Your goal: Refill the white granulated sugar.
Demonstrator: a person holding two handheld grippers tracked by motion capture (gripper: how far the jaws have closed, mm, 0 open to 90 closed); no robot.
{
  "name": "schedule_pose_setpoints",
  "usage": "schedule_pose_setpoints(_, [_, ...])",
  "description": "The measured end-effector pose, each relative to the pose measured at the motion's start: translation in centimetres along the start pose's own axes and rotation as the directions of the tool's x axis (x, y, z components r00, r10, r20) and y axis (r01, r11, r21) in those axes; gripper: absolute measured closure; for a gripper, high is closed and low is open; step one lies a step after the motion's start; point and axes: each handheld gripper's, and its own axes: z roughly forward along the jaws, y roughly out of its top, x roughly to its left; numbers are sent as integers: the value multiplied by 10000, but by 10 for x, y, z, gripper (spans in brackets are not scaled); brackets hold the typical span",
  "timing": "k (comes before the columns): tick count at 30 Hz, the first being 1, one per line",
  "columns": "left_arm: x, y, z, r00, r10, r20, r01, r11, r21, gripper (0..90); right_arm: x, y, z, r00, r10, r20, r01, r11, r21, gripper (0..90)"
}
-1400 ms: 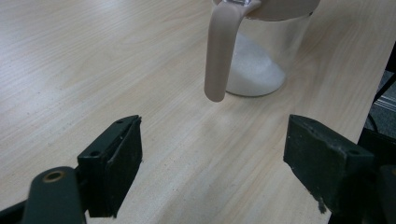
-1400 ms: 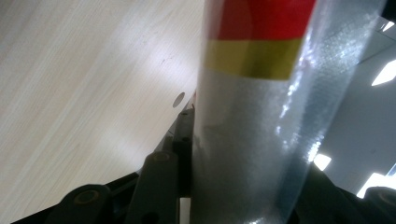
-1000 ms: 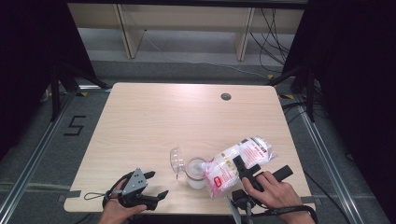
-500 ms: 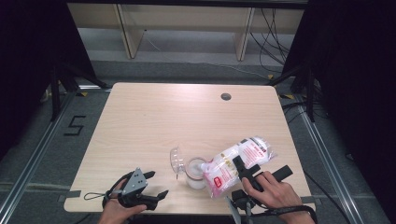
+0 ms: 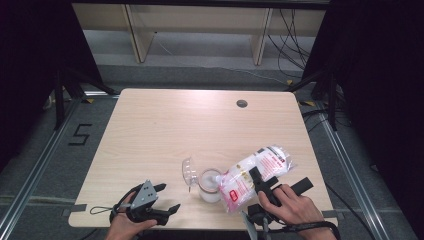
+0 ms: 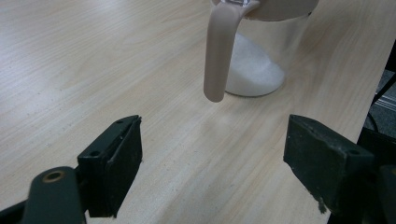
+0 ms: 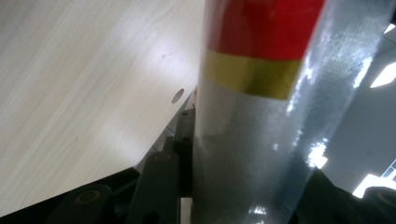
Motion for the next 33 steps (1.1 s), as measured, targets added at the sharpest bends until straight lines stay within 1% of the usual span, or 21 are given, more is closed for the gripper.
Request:
schedule_pose_setpoints(2, [1,0,0,10000,47,68,-47,10000,-10,191,-1,0,0,10000,-93,-15,93,10000,12,712])
schedule_pose_setpoints(4, [1,0,0,10000,9,6,-9,10000,65,191,-1,0,0,9999,-116,28,117,9999,-26,713])
schedule_pose_setpoints(5, [0,0,0,10000,33,-30,-33,10000,20,191,-2,0,0,9999,-129,-88,129,9999,-18,713])
schedule_pose_setpoints(6, [1,0,0,10000,93,31,-93,9999,40,191,0,2,-1,10000,53,-29,-53,9999,124,713])
schedule_pose_setpoints(7, [2,1,0,9996,269,37,-269,9996,24,191,0,2,-1,10000,24,-32,-23,9999,114,713])
schedule_pose_setpoints(8, [1,1,0,9997,228,18,-228,9997,17,191,1,2,0,9999,36,-131,-35,9999,102,713])
schedule_pose_setpoints(9, [1,1,0,9998,215,19,-215,9998,12,191,-1,2,0,9998,-216,-41,216,9997,65,714])
schedule_pose_setpoints(11, [2,1,-1,9997,238,47,-238,9997,40,191,-1,2,0,9997,-211,-124,212,9998,65,714])
schedule_pose_setpoints(14, [1,1,0,9997,243,43,-243,9997,25,191,-2,2,0,9997,-220,-80,220,9998,15,715])
schedule_pose_setpoints(15, [1,1,0,9997,247,25,-247,9997,10,191,0,3,0,10000,23,-34,-23,9999,159,714])
schedule_pose_setpoints(17, [2,1,-1,9996,293,27,-293,9995,69,191,1,3,0,9999,77,-87,-76,9999,109,715])
schedule_pose_setpoints(20, [1,1,0,9997,261,23,-261,9997,14,191,1,4,1,9999,37,-101,-36,9999,106,715])
schedule_pose_setpoints(21, [1,1,0,9997,238,20,-238,9997,4,191,0,2,2,9999,-91,-90,90,9999,-57,715])
schedule_pose_setpoints(24, [1,1,0,9997,244,41,-244,9997,29,191,1,2,3,9999,-69,-86,69,10000,-52,716])
schedule_pose_setpoints(25, [2,1,-1,9996,292,24,-292,9995,73,191,0,2,3,9998,-183,-55,183,9998,-31,716])
schedule_pose_setpoints(26, [2,1,-1,9996,287,14,-287,9996,74,191,0,2,2,10000,32,-56,-32,10000,-47,716])
schedule_pose_setpoints(27, [2,1,-1,9996,278,15,-278,9996,60,191,0,2,2,10000,-25,-48,25,10000,-89,717])
schedule_pose_setpoints(28, [1,1,-1,9997,250,43,-250,9997,32,191,0,2,2,10000,46,3,-46,10000,-70,717])
schedule_pose_setpoints(30, [1,1,0,9997,221,36,-221,9998,14,191,-2,1,2,10000,-28,-59,27,10000,-82,717])
schedule_pose_setpoints(32, [2,1,-1,9996,280,9,-280,9996,73,191,0,2,1,9994,331,-128,-331,9995,10,717])
schedule_pose_setpoints(33, [1,1,-1,9996,279,19,-279,9996,63,191,1,1,1,9993,359,-138,-359,9994,-6,717])
